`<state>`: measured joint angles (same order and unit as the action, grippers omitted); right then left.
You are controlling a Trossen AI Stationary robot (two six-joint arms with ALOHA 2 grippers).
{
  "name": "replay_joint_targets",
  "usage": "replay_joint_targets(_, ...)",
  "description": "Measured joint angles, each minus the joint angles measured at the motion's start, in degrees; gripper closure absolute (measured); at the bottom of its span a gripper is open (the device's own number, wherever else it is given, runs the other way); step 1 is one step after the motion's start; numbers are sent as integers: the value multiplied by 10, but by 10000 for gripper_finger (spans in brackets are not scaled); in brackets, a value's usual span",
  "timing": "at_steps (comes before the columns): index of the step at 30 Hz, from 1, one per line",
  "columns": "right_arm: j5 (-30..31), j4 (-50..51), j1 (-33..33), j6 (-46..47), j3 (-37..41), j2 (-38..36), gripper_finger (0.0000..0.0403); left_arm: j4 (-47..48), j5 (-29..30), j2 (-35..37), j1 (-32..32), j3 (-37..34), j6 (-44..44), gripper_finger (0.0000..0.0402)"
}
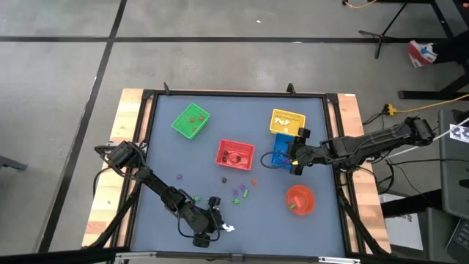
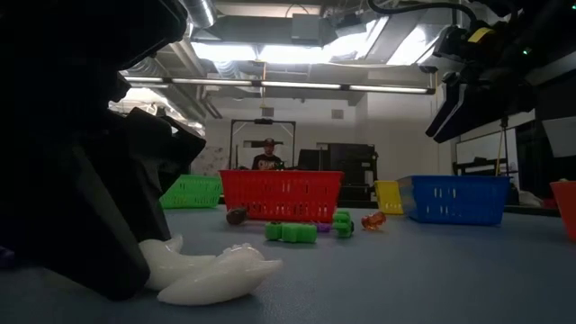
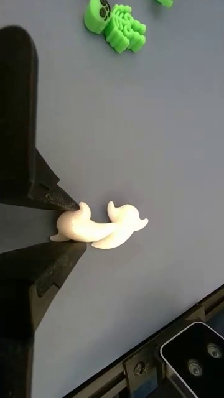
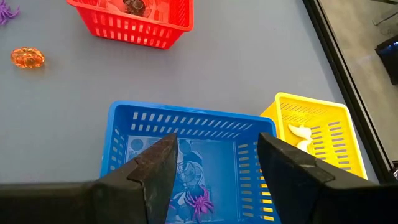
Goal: Sort Halloween decoration
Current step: Put the white ghost toy into the yellow bin
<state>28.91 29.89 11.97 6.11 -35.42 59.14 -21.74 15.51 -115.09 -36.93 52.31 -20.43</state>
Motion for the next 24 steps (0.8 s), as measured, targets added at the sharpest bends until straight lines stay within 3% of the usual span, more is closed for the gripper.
replay_joint_targets(24,0,0,0,0,0,0,182,0,2,0,0,0,0,360)
